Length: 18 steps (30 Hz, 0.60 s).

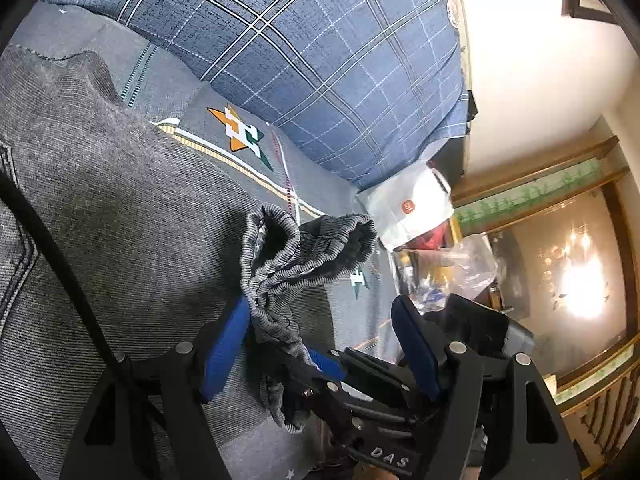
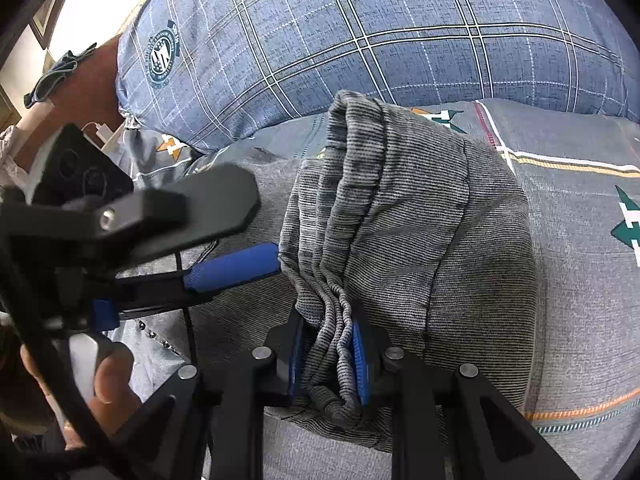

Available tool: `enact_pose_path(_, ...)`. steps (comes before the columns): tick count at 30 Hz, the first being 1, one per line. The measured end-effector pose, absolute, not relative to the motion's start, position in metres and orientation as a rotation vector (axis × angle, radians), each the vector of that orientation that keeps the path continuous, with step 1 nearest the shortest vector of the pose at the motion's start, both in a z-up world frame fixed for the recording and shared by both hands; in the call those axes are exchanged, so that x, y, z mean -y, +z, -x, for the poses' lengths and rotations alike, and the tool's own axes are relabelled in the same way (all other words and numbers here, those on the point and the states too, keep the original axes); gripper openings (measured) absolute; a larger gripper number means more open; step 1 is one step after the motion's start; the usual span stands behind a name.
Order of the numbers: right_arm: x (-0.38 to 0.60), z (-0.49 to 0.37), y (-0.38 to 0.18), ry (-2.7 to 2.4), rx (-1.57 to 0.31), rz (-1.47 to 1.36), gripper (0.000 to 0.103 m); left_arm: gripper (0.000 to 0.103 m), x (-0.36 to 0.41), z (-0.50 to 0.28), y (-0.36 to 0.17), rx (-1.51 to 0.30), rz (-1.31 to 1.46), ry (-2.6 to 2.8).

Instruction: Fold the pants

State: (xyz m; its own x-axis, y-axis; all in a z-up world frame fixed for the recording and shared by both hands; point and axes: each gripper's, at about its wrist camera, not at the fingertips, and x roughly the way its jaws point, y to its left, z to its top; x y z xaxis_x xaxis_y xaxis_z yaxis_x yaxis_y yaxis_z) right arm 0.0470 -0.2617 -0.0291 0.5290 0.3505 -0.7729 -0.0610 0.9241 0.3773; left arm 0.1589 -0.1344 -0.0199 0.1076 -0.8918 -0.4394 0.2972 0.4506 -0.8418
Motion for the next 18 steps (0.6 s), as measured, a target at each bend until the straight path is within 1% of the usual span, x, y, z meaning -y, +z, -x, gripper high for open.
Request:
enact_pose_path(3,0.254,-0.046,-0.021,0.269,-0.966,-0.29,0.023,0.077,0.151,-0.167,-0.025,-1.213,0.577,-0.902)
enact_pose_path(5,0.251,-0.048,-0.021,0.275,-0.968,-0.282,0.023,0.076,0.159,-0.174,-0.024,-1.219,0.55,-0.893)
enact_pose_path(6,0.25,-0.049,-0.022,0.277,-0.973,-0.282,0.023,0.069,0.16,-0.178,-0.024,-1.215,0.553,-0.868)
enact_pose_path(7,0.25,-0.05,-0.024,0.28,-0.981,-0.285,0.023,0.041,0.161,-0.184,-0.025,-1.228,0.556,-0.843)
enact_pose_path(9,0.25,-0.05,-0.026,0.274,-0.989,-0.284,0.023,0.016,0.162,-0.193,-0.028,-1.267,0.536,-0.795)
enact_pose_path(10,0.251,-0.05,-0.025,0.271,-0.984,-0.282,0.023,0.012,0.161,-0.195,-0.027,-1.269,0.53,-0.792)
enact_pose_path(11,0.252,-0.05,-0.024,0.275,-0.979,-0.287,0.023,0.012,0.161,-0.195,-0.025,-1.257,0.525,-0.809)
enact_pose_path(16,0.251,-0.047,-0.014,0.297,-0.931,-0.29,0.023,0.01,0.159,-0.196,-0.007,-1.218,0.519,-0.883)
enact_pose_path(18,0.25,-0.048,-0.012,0.296,-0.916,-0.285,0.024,0.01,0.16,-0.203,-0.013,-1.232,0.515,-0.863)
